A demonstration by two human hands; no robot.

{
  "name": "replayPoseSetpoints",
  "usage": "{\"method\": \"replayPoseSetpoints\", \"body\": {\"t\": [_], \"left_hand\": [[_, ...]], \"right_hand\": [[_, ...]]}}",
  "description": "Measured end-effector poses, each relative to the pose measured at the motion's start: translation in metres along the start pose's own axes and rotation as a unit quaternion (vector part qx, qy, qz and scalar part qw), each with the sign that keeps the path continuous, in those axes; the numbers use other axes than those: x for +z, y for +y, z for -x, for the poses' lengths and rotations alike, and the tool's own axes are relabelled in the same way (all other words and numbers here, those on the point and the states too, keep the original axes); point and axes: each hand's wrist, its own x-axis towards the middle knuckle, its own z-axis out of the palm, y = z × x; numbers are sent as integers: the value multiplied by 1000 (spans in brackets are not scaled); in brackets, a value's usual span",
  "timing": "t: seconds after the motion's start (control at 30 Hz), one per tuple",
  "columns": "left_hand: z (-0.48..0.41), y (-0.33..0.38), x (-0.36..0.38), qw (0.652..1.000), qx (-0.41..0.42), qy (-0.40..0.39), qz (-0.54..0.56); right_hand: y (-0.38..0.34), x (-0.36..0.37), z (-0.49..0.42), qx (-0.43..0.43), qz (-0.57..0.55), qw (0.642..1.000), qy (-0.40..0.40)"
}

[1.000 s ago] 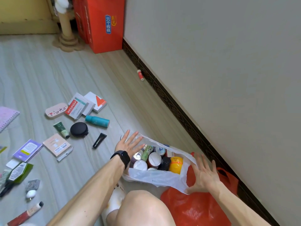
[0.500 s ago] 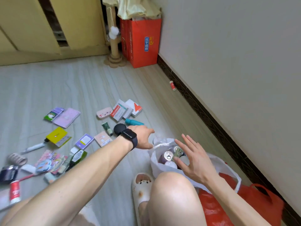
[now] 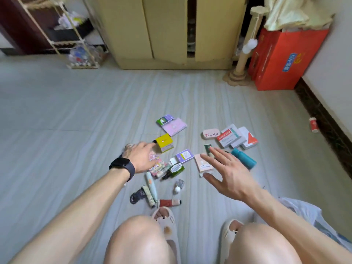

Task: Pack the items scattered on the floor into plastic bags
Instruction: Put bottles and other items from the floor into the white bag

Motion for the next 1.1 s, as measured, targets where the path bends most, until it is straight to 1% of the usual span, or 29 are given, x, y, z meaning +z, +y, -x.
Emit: {"method": "replayPoseSetpoints", "body": {"t": [0.1,0.2,0.27,0.33,0.4,0.5,0.57,0.6,0.63,0.7,0.77,0.8,0.87,0.9,0.93,0.97,1.0,1.03,1.07,1.1], "left_hand": [[8,-26,47,998,-45,-13,38],[9,-39,103,993,-66,-72,59],[8,-39,136,987,-69,-122,73],[5,-33,163,985,-53,-143,82],[-4,-21,185,983,-28,-157,94],[-20,3,212,983,14,-169,76],[-29,16,228,981,40,-183,42],[-33,21,236,979,53,-193,21],[-36,24,242,977,66,-204,0],[-40,28,251,972,99,-212,-33],[-44,30,255,970,121,-205,-46],[-47,31,254,970,128,-201,-46],[-52,30,249,972,127,-195,-34],[-55,31,244,974,121,-193,-18],[-57,31,238,976,114,-187,1],[-58,33,230,977,107,-181,22],[-58,36,222,979,104,-168,40],[-57,39,212,981,103,-152,56],[-55,43,202,983,106,-131,70],[-52,48,191,984,109,-112,84]], "right_hand": [[-7,31,-27,-26,11,998,-61],[-10,68,-45,-42,29,991,-127],[-10,98,-52,-50,29,980,-190],[-5,135,-55,-46,33,967,-249],[1,171,-60,-50,30,956,-286],[6,218,-68,-90,70,944,-309],[6,241,-74,-131,115,917,-358],[6,251,-75,-147,131,911,-363],[5,258,-75,-153,138,915,-346],[5,265,-71,-119,114,922,-350],[17,270,-57,-123,136,921,-342],[25,270,-47,-114,140,927,-329],[41,256,-34,-73,103,935,-332],[47,245,-27,-32,80,932,-351],[53,236,-19,23,63,936,-346],[58,227,-10,80,38,942,-325],[58,216,-4,145,-19,939,-311],[57,204,3,209,-87,933,-278],[54,189,9,262,-153,925,-229],[48,171,16,293,-207,917,-176]]}}
